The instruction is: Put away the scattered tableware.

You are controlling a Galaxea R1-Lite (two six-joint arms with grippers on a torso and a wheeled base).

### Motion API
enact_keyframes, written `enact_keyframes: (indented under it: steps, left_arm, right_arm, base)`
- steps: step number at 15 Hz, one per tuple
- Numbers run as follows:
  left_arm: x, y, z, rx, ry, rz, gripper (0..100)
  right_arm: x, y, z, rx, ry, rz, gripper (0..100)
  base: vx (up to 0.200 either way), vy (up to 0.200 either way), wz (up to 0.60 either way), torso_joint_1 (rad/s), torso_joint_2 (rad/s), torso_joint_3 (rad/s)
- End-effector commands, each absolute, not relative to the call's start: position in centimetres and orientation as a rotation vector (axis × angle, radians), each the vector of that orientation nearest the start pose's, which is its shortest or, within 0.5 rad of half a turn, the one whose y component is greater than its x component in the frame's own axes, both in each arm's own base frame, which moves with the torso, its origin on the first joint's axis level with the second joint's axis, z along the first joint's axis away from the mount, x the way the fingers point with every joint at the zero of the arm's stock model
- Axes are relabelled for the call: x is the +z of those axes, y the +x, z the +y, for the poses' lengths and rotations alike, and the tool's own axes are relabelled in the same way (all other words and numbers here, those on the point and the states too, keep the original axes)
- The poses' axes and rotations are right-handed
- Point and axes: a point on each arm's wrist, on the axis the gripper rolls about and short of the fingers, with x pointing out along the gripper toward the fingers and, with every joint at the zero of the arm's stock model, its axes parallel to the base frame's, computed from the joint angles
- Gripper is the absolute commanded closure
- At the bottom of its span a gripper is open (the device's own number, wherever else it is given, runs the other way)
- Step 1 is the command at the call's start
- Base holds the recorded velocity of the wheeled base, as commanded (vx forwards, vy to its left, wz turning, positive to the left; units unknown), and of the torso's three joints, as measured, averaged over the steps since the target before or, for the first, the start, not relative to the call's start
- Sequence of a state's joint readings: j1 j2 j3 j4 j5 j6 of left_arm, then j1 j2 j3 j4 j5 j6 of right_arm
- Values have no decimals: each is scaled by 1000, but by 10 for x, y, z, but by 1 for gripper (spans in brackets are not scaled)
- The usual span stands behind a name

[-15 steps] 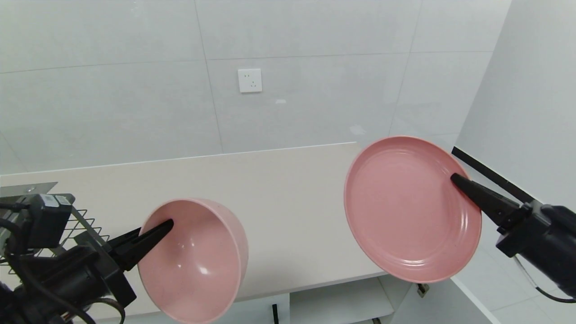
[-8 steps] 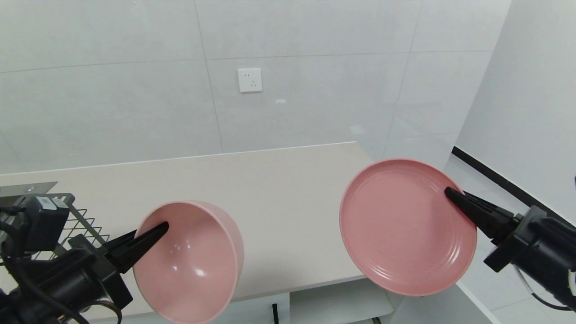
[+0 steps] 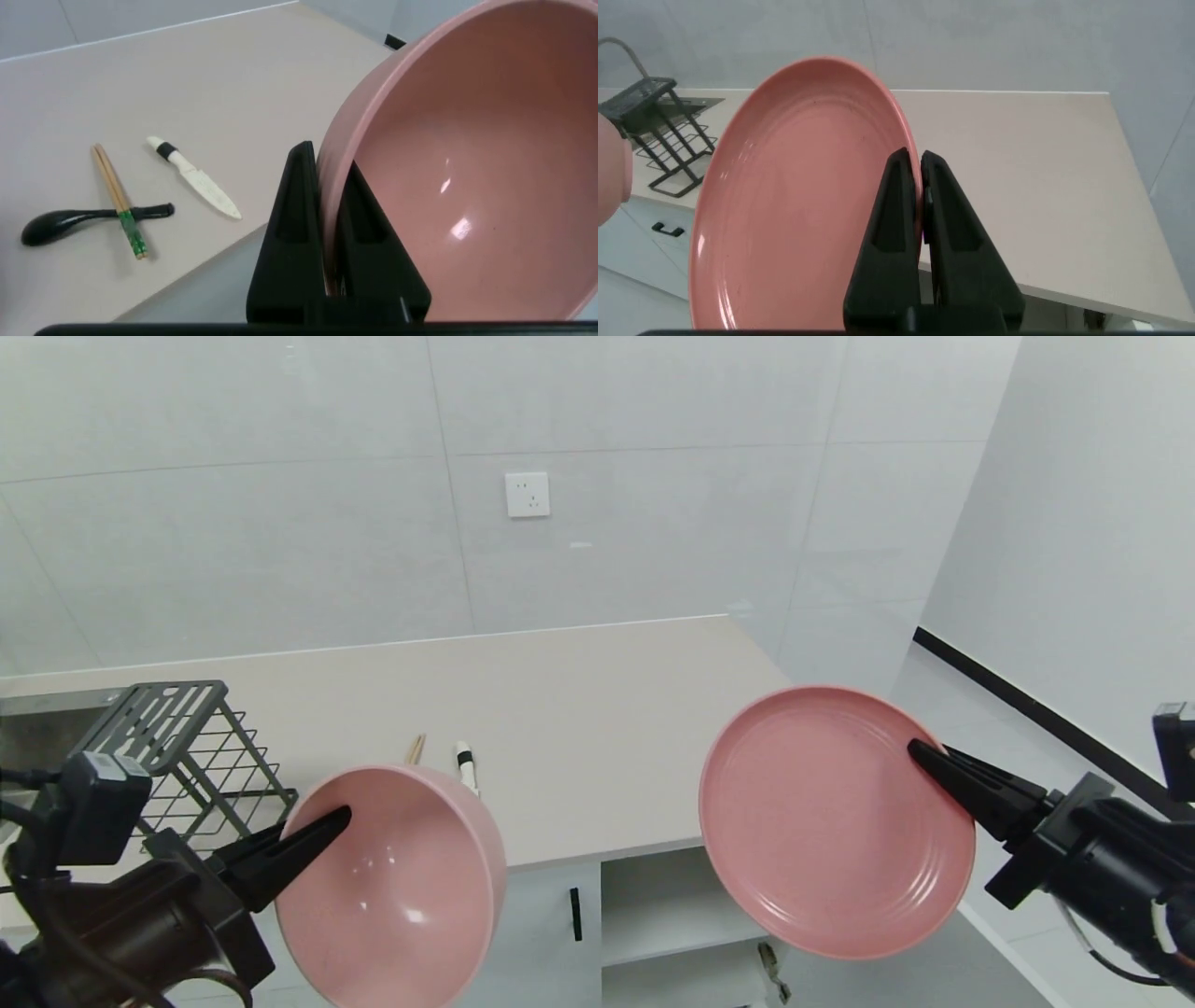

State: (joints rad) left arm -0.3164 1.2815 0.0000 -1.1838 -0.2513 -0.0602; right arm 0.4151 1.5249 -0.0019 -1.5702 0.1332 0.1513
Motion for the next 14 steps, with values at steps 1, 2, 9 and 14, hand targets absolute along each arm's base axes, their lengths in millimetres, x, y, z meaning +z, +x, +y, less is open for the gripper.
enact_keyframes:
  steps: [1,2,9,14]
  left_arm:
    - [131,130,-48,-565,-38,121,100]
    - [131,128,-48,-567,-31,117,100]
    - [131,127,-48,-568,-28,118,100]
    - [130,126,-48,-573,-26,130,100]
  right_arm:
    - [133,157,72,550,150,-4,100]
    - [133,157,72,550,148,-5,100]
    - [133,157,72,551,148,-3,100]
    - [133,157,72,551,148,-3,100]
  base:
    - [0,0,0,-51,61,56]
    - [0,0,0,-124,286,119]
    - [0,0,0,-180,370,179]
    - [0,0,0,-262,513,250]
